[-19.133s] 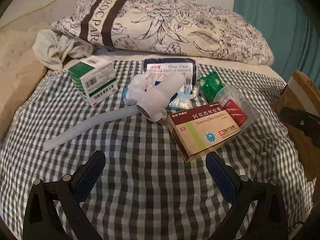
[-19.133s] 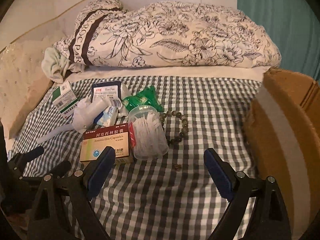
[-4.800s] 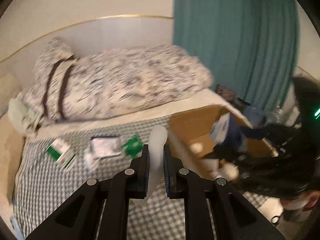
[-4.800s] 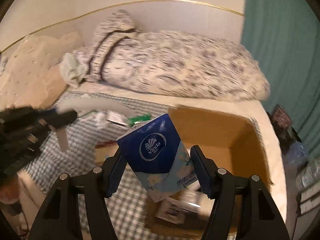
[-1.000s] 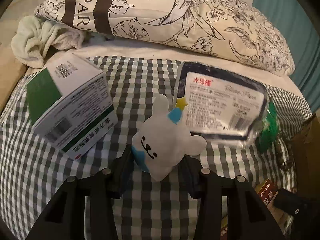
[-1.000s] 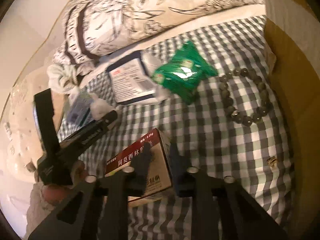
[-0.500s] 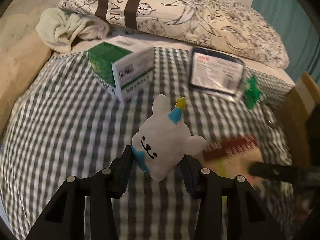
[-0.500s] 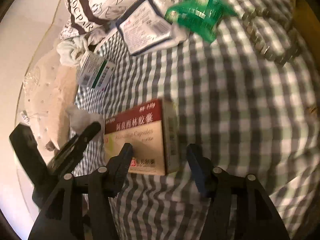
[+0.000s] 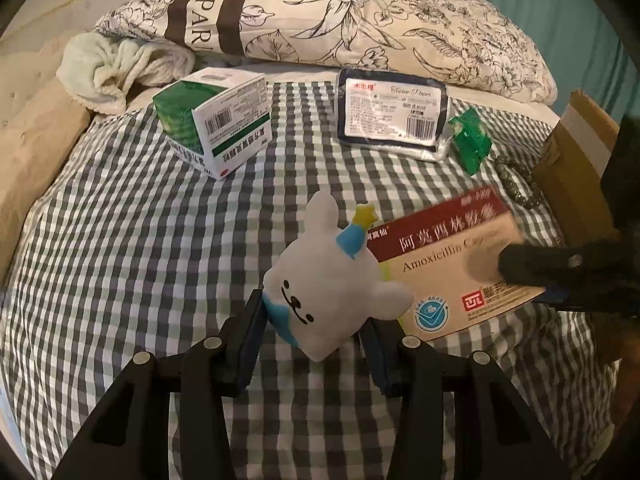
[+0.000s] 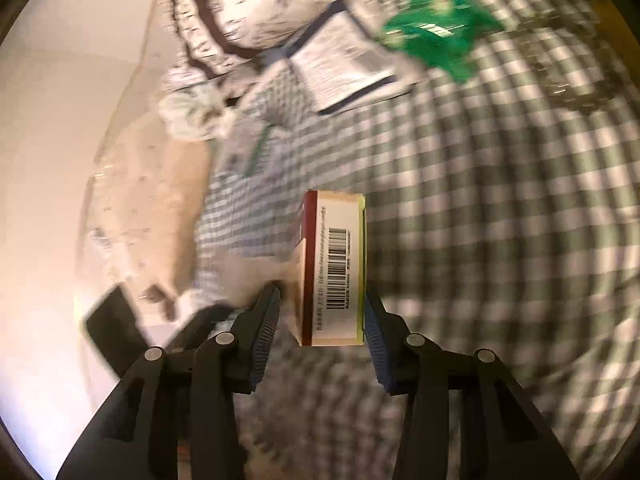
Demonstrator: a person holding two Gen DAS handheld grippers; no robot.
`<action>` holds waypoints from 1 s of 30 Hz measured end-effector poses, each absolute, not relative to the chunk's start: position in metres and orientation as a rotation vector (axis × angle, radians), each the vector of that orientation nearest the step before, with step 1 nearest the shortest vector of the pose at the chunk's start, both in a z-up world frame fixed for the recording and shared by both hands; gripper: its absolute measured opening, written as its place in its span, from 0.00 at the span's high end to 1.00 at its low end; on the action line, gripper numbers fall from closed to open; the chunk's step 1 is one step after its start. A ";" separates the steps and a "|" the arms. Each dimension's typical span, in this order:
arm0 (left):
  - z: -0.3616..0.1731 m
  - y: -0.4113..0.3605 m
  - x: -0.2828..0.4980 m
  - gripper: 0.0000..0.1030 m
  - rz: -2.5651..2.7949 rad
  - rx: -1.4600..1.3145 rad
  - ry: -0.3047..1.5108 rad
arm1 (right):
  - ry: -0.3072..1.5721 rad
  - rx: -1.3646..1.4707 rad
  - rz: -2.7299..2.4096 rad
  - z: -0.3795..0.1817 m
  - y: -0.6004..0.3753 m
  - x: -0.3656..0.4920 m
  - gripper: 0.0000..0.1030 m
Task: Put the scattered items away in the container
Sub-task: 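Grasp the white bunny figure with the left tool while the right tool grasps the amoxicillin box, then carry the bunny figure and amoxicillin box over the cardboard box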
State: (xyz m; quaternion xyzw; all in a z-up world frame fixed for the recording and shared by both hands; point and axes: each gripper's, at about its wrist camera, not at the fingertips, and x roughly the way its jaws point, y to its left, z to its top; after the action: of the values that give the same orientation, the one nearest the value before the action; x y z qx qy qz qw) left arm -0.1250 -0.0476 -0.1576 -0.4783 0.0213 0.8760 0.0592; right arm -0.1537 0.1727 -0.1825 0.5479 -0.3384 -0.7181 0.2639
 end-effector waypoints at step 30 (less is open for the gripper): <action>-0.049 -0.035 -0.050 0.56 2.754 -1.142 -0.007 | -0.259 1.152 -2.501 -0.020 0.139 -0.069 0.72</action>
State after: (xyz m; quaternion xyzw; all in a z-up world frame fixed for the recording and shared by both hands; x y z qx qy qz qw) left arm -0.0495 -0.0352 -0.0490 -0.3817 -0.0025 0.9208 0.0800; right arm -0.0689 0.1389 -0.0197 0.4092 -0.0921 -0.8883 0.1868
